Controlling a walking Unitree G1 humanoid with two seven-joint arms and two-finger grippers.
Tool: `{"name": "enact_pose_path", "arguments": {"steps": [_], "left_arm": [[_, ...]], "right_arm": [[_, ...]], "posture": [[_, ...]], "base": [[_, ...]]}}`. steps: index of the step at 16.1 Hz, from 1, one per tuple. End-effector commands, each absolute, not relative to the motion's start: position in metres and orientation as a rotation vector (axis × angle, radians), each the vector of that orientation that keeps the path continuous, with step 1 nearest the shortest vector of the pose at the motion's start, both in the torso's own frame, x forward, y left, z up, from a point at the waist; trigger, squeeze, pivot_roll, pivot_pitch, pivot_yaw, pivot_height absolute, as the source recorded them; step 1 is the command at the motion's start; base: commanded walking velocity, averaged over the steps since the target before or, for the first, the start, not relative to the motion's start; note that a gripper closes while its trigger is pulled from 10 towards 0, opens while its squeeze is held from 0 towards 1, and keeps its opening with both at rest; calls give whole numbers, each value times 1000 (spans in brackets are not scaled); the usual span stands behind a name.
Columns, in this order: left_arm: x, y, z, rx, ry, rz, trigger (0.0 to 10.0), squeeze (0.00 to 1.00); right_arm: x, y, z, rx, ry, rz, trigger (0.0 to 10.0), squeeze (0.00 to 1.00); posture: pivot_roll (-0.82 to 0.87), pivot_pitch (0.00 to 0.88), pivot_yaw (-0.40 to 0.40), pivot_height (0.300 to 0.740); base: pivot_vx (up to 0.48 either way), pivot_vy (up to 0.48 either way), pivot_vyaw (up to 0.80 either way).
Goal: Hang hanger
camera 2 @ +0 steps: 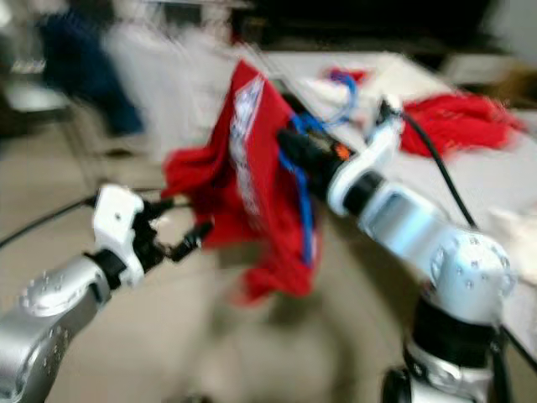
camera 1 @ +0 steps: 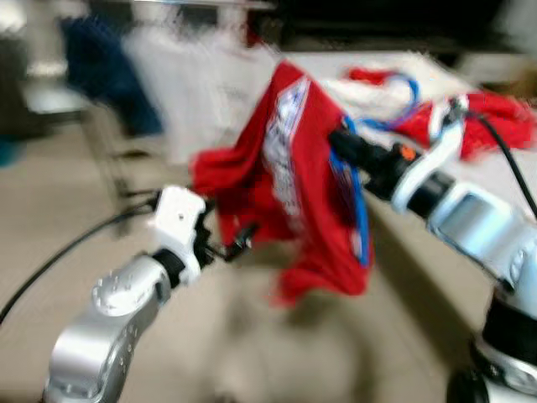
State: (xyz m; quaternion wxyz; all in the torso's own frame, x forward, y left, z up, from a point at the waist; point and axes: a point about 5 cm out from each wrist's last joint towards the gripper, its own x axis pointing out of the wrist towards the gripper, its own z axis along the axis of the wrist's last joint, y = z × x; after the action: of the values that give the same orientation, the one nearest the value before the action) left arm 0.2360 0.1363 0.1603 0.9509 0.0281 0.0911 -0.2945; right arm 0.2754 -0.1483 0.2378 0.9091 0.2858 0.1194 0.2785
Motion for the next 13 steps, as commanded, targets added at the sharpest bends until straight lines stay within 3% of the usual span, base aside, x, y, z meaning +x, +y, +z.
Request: {"name": "enact_pose_path", "arguments": {"steps": [1, 2, 4, 5, 6, 7, 10, 12, 13], "left_arm": [[232, 130, 162, 77, 191, -648, 10000, 878], [230, 128, 163, 91, 192, -666, 10000, 824], [235, 138, 161, 152, 209, -618, 10000, 502], [240, 145, 156, 176, 222, -555, 10000, 200], [241, 147, 155, 178, 222, -535, 10000, 43], [243, 150, 153, 172, 226, -503, 10000, 0], [245, 142, 138, 141, 261, -475, 10000, 0], [251, 132, 135, 110, 255, -488, 10000, 0], [257, 123, 138, 10, 229, -542, 10000, 988]], "right_arm": [[279, -151, 234, 557, 247, 553, 10000, 0], [282, -157, 223, 506, 276, 511, 10000, 0], [294, -159, 201, 346, 325, 436, 10000, 0], [300, -159, 193, 249, 333, 430, 10000, 0], [301, -158, 191, 208, 336, 433, 10000, 0], [304, -157, 186, 155, 341, 435, 10000, 0], [309, -157, 162, -50, 369, 446, 10000, 0], [313, -155, 156, -89, 365, 428, 10000, 0], [315, -150, 160, -43, 349, 426, 10000, 0]], "posture": [[0, 6, -79, 740], [17, 11, -78, 740], [34, 31, -71, 740], [45, 34, -71, 740], [53, 32, -73, 740], [48, 31, -68, 740], [60, 46, -62, 740], [39, 50, -44, 740], [31, 51, -34, 740]], "base": [[0, 0, 800], [0, 0, 800], [0, 0, 400], [0, 0, 0], [0, 0, 0], [0, 0, 0], [0, 0, 0], [0, 0, 0], [0, 0, 0]]}}
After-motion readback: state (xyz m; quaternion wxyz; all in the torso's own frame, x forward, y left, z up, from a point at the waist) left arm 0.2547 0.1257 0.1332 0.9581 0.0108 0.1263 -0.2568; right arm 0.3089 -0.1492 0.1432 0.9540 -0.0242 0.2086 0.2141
